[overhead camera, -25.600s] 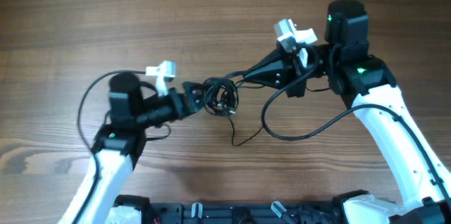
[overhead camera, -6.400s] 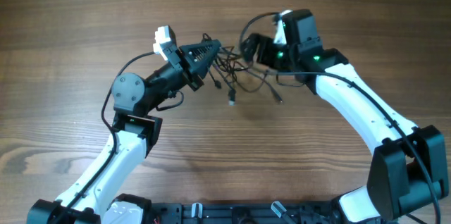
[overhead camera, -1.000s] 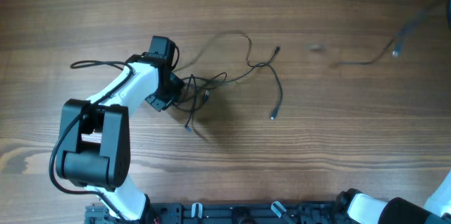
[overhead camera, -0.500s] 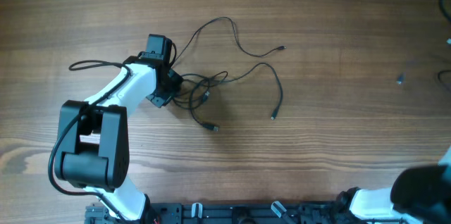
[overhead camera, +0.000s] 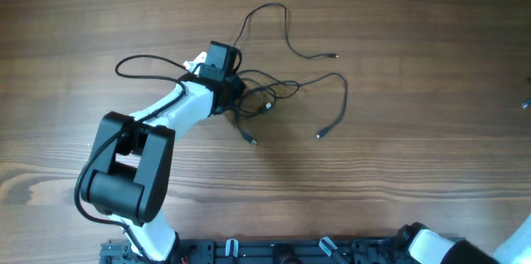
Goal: Untangle cables
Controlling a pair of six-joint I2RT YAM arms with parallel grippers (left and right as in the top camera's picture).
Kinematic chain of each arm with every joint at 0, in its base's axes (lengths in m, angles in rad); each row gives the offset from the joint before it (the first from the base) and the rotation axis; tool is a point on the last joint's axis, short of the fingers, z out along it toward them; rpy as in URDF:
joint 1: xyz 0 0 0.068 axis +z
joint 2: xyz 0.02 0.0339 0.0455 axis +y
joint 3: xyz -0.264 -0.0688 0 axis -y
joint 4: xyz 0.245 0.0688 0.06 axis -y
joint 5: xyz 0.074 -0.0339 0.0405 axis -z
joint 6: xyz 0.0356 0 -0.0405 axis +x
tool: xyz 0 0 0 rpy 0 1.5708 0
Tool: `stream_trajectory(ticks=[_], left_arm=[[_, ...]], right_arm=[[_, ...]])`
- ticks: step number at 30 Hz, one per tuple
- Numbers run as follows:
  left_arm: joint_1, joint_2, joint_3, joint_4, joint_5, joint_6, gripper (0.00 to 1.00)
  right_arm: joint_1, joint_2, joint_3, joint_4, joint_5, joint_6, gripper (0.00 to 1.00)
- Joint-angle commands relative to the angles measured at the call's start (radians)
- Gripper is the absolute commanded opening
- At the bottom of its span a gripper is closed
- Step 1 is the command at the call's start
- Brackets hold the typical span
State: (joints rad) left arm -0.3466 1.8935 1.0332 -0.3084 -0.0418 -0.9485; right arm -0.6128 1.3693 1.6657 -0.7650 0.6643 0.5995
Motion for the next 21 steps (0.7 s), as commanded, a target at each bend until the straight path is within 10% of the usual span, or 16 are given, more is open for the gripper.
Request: stream_trajectory(ticks=[1, 12, 16, 19, 21], left_arm=[[-0.043, 0.164, -0.111, -0.058, 0.048, -0.003, 0.26], [-0.047, 0.164, -0.111, -0.062, 0.053, -0.002, 0.29], [-0.055, 0.164, -0.111, -0.062, 0.053, -0.002, 0.28], [-0.058, 0.164, -0.111, -0.062, 0.053, -0.002, 0.3], [-0.058, 0.164, -0.111, -0.061, 0.053, -0.002, 0.37]], right_arm=[[-0.02, 0.047, 0.008, 0.061, 0.046, -0.064, 0.04], [-0.122, 0.601, 0.008, 0.043, -0.125, -0.111, 0.05], [-0.12, 0.771, 0.008, 0.015, -0.313, -0.212, 0.24], [-0.119, 0.826, 0.008, -0.003, -0.405, -0.31, 1.0], [-0.12, 0.813, 0.01, -0.006, -0.401, -0.311, 1.0]])
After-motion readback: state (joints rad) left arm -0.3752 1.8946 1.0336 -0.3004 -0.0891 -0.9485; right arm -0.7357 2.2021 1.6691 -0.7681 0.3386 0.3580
